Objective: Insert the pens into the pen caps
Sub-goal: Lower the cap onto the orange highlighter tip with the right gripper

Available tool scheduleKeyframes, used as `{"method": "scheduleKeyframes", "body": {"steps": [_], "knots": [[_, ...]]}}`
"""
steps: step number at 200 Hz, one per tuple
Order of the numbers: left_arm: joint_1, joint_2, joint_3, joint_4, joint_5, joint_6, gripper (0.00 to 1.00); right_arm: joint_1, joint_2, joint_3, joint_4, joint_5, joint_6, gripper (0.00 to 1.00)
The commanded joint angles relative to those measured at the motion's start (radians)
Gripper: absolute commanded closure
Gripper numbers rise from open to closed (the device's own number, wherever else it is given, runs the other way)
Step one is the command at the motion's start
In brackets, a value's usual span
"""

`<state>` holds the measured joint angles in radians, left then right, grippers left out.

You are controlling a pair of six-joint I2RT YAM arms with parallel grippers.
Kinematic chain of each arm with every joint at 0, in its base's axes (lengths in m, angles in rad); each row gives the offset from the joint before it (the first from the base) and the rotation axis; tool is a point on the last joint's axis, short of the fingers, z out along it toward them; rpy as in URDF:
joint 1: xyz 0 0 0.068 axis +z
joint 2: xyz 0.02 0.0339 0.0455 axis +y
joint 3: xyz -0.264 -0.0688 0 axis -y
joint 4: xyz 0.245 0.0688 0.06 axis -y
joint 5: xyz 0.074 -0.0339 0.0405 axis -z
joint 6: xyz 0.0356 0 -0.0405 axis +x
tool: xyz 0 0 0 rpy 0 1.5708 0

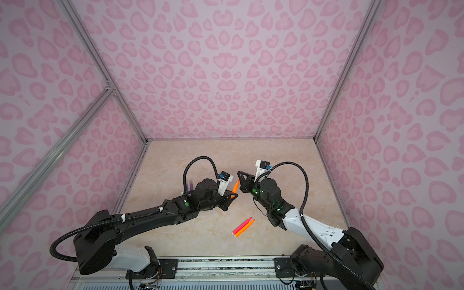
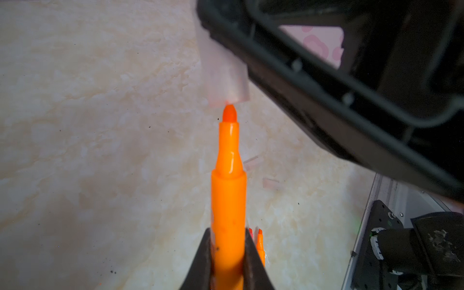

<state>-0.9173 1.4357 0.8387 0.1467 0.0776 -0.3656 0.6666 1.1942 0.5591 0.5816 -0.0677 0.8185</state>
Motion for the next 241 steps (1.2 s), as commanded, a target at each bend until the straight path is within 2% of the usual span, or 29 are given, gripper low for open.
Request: {"method": "scheduleKeyframes", "body": {"steps": [1, 94, 142, 192, 241], "knots": [[0.000, -0.009, 0.007, 0.004, -0.019, -0.001, 0.97, 0.007, 0.011, -0.002, 0.027, 0.012, -0.004, 0.97], [0.003, -0.053, -0.024, 0.018, -0.067, -0.016, 0.97, 0.078, 0.038, -0.018, 0.088, 0.055, 0.005, 0.99], [0.013, -0.100, -0.053, 0.036, -0.047, -0.034, 0.97, 0.132, 0.036, -0.044, 0.149, 0.082, -0.011, 0.97], [0.056, -0.143, -0.108, 0.141, 0.070, -0.072, 0.97, 0.142, 0.032, -0.083, 0.242, 0.053, -0.004, 0.97], [0.060, -0.197, -0.159, 0.223, 0.148, -0.070, 0.97, 0.141, 0.037, -0.110, 0.310, 0.026, 0.008, 0.96]]}}
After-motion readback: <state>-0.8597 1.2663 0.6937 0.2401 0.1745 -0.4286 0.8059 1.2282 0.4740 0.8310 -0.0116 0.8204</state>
